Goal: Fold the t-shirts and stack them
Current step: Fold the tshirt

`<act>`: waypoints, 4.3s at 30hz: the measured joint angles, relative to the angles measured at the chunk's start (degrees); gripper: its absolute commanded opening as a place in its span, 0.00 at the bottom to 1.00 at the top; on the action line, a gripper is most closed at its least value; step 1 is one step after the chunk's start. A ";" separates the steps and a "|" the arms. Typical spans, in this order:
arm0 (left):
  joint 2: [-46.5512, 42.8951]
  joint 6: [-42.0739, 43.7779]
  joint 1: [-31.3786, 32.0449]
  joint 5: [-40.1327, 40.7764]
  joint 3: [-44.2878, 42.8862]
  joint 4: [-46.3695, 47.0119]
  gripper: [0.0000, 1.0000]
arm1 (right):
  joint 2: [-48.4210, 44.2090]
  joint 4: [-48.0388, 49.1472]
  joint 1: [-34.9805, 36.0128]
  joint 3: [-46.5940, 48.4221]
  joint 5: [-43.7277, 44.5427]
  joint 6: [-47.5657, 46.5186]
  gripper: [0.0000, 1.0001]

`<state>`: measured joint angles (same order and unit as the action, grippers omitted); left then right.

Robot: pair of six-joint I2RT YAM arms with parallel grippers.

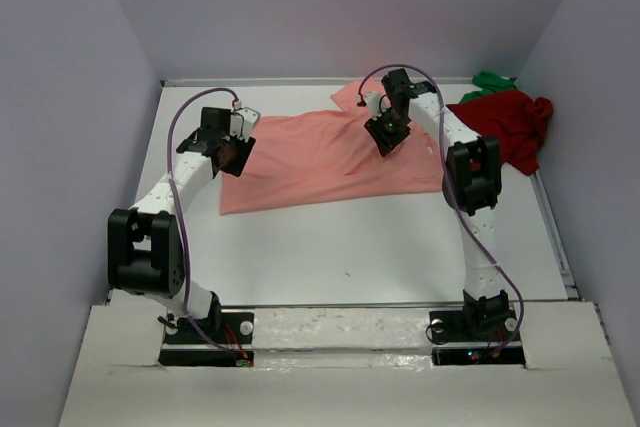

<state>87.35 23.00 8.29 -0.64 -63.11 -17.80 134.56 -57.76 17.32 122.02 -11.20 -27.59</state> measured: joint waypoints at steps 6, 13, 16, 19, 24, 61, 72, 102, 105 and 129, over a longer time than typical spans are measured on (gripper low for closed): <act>-0.04 0.00 0.00 -0.39 0.13 0.00 0.58 | -0.39 0.96 0.00 -6.80 0.48 -0.20 0.46; -0.50 0.00 0.00 -0.94 0.20 0.00 0.58 | -3.78 2.95 0.00 -12.07 3.15 0.42 0.46; -1.18 0.00 0.00 -1.16 0.50 -0.04 0.58 | -4.76 3.30 0.00 -13.29 4.28 0.55 0.46; -1.79 0.02 0.00 -1.38 0.63 -0.09 0.58 | -5.90 3.41 0.00 -14.03 5.60 0.70 0.47; -2.36 0.02 0.00 -1.79 0.76 -0.09 0.58 | -7.65 3.45 0.00 -14.19 7.19 0.87 0.47; -2.47 0.09 0.00 -2.23 2.67 -0.59 0.58 | -19.06 6.40 0.00 -31.34 11.54 0.94 0.47; -2.99 0.09 0.00 -2.21 3.50 -0.68 0.58 | -19.06 6.64 0.00 -31.80 11.67 1.51 0.47; -3.85 0.28 0.00 -2.19 4.63 -0.79 0.58 | -10.01 3.58 0.00 -11.52 11.67 1.46 0.47; -3.85 0.31 0.00 -2.19 4.66 -0.79 0.58 | -10.01 3.76 0.00 -12.04 11.65 1.46 0.47; -3.85 0.46 0.74 -2.12 5.99 -0.61 0.58 | -6.58 3.98 0.00 -14.32 10.78 0.81 0.45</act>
<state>83.50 23.46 9.04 -2.76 -57.12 -18.41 127.98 -53.78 17.32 107.70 -0.43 -26.79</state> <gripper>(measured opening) 0.575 0.456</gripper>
